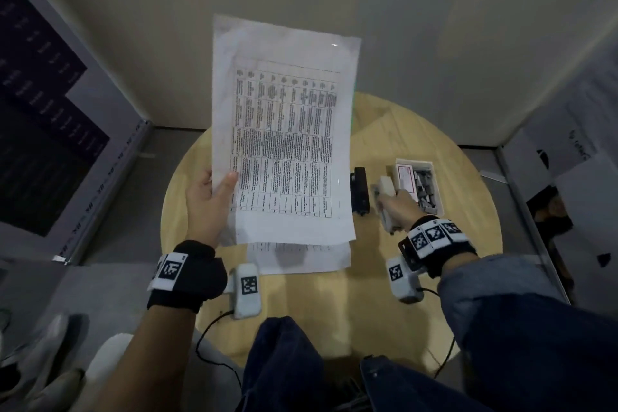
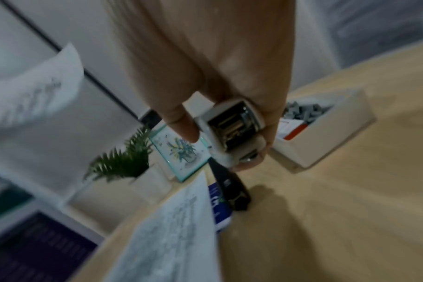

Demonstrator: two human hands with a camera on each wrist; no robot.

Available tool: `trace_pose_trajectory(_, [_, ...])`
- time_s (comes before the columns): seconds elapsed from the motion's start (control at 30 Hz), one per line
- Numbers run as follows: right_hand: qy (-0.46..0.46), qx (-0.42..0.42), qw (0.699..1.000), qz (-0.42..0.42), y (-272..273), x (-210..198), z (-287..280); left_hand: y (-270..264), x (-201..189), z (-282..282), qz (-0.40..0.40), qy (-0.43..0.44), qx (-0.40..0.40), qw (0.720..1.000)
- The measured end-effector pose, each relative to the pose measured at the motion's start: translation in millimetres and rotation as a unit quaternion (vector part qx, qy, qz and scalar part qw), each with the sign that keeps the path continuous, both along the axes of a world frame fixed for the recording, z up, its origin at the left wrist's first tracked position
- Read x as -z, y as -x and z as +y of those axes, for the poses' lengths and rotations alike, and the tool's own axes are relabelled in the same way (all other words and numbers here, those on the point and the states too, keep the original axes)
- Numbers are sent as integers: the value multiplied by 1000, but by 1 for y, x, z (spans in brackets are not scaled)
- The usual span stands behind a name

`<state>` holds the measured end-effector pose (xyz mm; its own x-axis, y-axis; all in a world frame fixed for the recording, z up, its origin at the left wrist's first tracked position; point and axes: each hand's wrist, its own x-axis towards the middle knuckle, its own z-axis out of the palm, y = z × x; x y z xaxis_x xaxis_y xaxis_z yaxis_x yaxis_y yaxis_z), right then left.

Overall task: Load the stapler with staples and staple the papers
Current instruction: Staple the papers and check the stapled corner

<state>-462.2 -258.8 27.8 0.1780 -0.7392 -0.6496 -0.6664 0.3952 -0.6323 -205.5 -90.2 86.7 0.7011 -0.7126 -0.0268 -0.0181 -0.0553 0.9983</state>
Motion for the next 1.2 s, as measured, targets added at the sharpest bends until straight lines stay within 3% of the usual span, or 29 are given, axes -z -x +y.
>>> trace_pose_trajectory(0.13, [105,-70,986,108,-8,18,-6,9,9,13,36,4,-39,999])
trace_pose_trajectory(0.47, [177,-20,973,146,-2,37,-6,21,11,13,52,20,-36,998])
trace_pose_trajectory(0.53, [229,13,967,107,-3,26,-2,22,11,11,54,19,-32,998])
trace_pose_trajectory(0.6, [276,75,958,14,-6,5,4,24,11,7,56,12,-32,998])
trace_pose_trajectory(0.63, [268,89,958,-51,-9,-6,9,25,11,4,56,10,-32,998])
trace_pose_trajectory(0.73, [123,122,959,-224,-19,-40,37,33,9,-2,57,18,-27,998])
trace_pose_trajectory(0.77, [118,127,955,-242,-21,-45,45,35,7,-3,49,25,-27,998])
trace_pose_trajectory(0.87, [233,110,939,-227,-23,-52,61,41,0,-5,8,33,-35,999])
trace_pose_trajectory(1.0, [419,69,888,-176,-26,-56,77,46,-9,-5,36,14,-9,999])
trace_pose_trajectory(1.1, [581,-31,803,-130,-34,-64,95,55,-20,-4,78,17,48,996])
trace_pose_trajectory(1.2, [680,-118,717,-98,-47,-71,116,64,-32,-3,112,32,95,989])
